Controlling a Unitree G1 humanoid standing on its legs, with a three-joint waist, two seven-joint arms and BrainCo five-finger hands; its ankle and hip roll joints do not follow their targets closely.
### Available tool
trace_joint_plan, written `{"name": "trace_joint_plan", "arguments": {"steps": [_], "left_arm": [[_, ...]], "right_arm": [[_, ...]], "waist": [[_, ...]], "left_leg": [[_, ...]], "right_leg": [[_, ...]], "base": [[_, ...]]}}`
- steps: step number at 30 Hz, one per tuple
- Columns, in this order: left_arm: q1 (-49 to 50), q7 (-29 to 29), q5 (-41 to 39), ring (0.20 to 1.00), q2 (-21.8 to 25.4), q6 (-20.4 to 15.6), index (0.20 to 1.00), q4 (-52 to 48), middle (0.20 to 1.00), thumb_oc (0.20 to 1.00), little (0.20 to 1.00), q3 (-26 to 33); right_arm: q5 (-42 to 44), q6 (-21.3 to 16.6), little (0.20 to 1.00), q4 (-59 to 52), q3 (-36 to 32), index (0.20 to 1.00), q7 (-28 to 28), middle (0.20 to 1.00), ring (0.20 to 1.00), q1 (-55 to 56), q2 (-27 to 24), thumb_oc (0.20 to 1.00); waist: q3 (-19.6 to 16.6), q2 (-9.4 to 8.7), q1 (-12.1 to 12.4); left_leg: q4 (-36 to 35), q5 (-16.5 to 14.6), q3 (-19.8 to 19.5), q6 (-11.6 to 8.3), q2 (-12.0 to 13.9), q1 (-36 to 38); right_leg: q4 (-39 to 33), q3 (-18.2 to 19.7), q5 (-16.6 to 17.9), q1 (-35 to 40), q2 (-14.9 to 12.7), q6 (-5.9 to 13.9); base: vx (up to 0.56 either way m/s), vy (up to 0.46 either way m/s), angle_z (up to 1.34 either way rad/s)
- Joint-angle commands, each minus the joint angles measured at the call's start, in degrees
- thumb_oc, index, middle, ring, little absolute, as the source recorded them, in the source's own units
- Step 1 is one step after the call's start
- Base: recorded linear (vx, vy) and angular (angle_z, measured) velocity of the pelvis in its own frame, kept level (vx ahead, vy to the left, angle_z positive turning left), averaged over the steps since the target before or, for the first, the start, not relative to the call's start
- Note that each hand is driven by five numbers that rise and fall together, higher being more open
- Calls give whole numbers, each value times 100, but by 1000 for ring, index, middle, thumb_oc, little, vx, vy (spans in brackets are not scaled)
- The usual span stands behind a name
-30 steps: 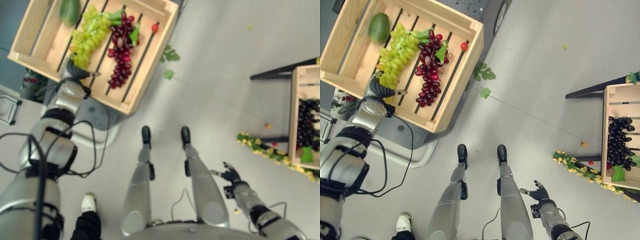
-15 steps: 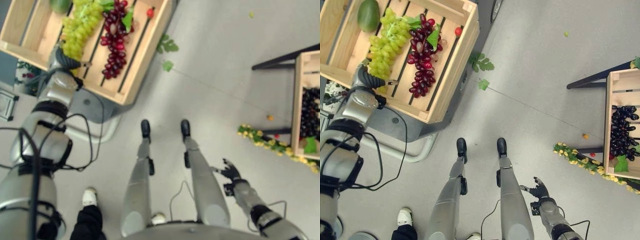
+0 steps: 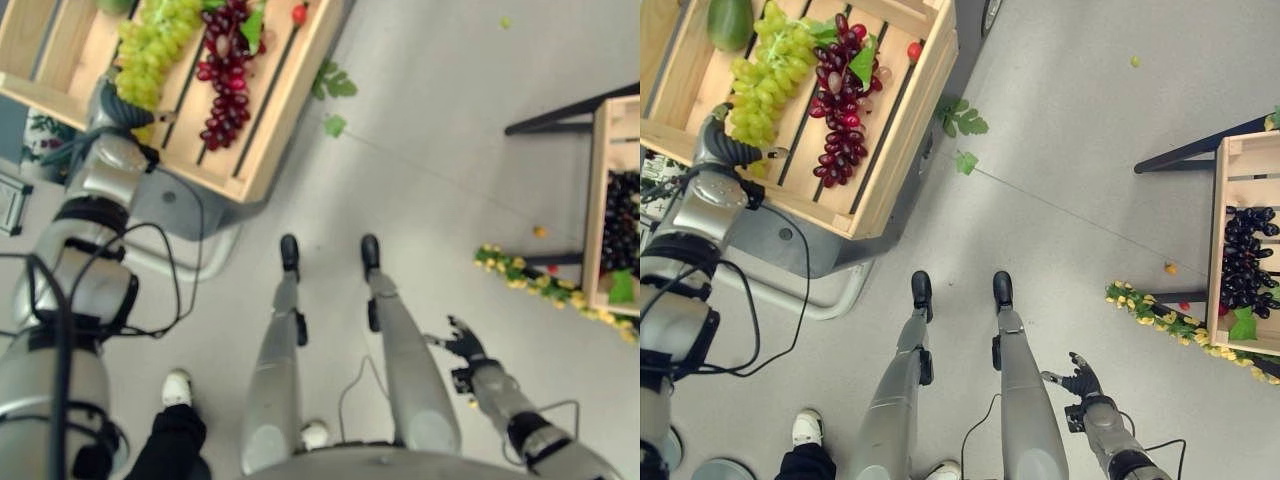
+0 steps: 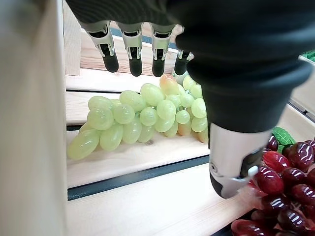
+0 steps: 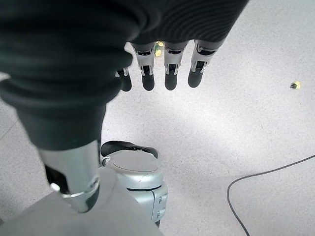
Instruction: Pick up the fruits from the basket on one side to the basket on the other side
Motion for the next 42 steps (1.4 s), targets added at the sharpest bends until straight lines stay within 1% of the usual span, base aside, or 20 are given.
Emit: {"name": "trace_joint_plan", "arguments": {"steps": [1,2,9,15,20,21,22,23,30,40,42], "left_arm": [[123,302,-171,1000,353,242,1000,693,1000,1000,1000,218],[70,301,-205,1000,321,229,1000,662,1000,1000,1000,201],[-25,217,-289,1000,278,212,1000,645,1000,1000,1000,124],[-111,133,-357,1000,296,204,1000,670,1000,1000,1000,70],[-182,131,-311,1000,265,210,1000,660,1000,1000,1000,-10],[-201,131,-301,504,229,204,504,636,504,504,504,-43],[-201,131,-301,504,229,204,504,636,504,504,504,-43],[-185,106,-297,200,192,184,200,609,200,200,200,-59],[-131,110,-416,200,35,161,200,545,200,200,200,20],[-291,210,-449,200,-2,179,200,545,200,200,200,-2],[-300,225,-447,200,2,176,200,540,200,200,200,0]], "right_arm": [[145,-28,1000,-293,-60,1000,28,1000,1000,457,97,1000],[138,-25,1000,-300,-56,1000,41,1000,1000,450,95,1000],[150,-14,1000,-311,-60,1000,86,1000,1000,424,108,1000],[154,-9,1000,-345,-55,1000,127,1000,1000,411,112,1000],[165,-26,1000,-416,-48,1000,142,1000,1000,421,118,1000],[173,-34,1000,-426,-36,1000,135,1000,1000,429,117,1000],[173,-34,1000,-426,-36,1000,135,1000,1000,429,118,1000],[165,-35,1000,-440,-41,1000,135,1000,1000,456,126,1000],[159,-69,1000,-472,-74,1000,120,1000,1000,519,123,1000],[134,-105,1000,-621,-63,1000,79,1000,1000,545,101,1000],[134,-112,1000,-653,-63,1000,75,1000,1000,569,100,1000]], "waist": [[159,-768,41],[159,-799,51],[159,-856,68],[157,-928,59],[134,-972,46],[129,-988,44],[129,-988,44],[126,-1010,42],[131,-1034,25],[156,-1050,-3],[156,-1075,-5]], "left_leg": [[196,-545,41,104,-472,108],[198,-545,20,116,-482,92],[219,-563,3,139,-542,36],[428,-660,5,176,-621,-105],[464,-670,-9,185,-628,-183],[452,-664,-20,188,-628,-198],[452,-664,-19,188,-627,-198],[453,-659,-33,190,-634,-212],[462,-655,-45,193,-649,-263],[472,-644,-78,195,-633,-293],[467,-640,-80,198,-624,-291]], "right_leg": [[-1664,81,887,598,-109,395],[-1660,54,886,604,-130,406],[-1648,7,891,612,-198,454],[-1619,3,896,604,-262,495],[-1650,10,923,584,-273,509],[-1658,14,920,569,-265,504],[-1658,14,920,568,-265,504],[-1675,8,919,568,-261,506],[-1691,28,943,537,-260,498],[-1675,36,972,478,-232,486],[-1669,32,975,470,-221,484]], "base": [[-1,16,7],[4,24,6],[10,39,2],[4,39,6],[4,18,8],[0,0,0],[0,0,0],[0,0,0],[-1,1,0],[0,0,0],[0,0,0]]}}
